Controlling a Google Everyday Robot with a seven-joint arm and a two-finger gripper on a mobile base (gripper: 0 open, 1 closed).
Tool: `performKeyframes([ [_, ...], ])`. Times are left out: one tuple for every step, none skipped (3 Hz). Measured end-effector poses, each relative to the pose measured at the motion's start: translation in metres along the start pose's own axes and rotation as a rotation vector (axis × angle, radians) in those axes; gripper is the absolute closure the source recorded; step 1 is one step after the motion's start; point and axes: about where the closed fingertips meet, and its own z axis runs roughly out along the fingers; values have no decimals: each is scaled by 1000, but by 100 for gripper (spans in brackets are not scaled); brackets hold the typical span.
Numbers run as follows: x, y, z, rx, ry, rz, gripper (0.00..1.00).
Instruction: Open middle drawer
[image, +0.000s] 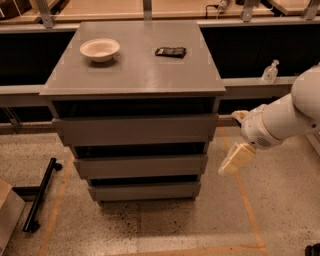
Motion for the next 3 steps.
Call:
performKeyframes([
  [8, 0, 47, -46, -88, 32, 0],
  [14, 5, 100, -116, -135, 64, 0],
  [18, 7, 108, -131, -135, 73, 0],
])
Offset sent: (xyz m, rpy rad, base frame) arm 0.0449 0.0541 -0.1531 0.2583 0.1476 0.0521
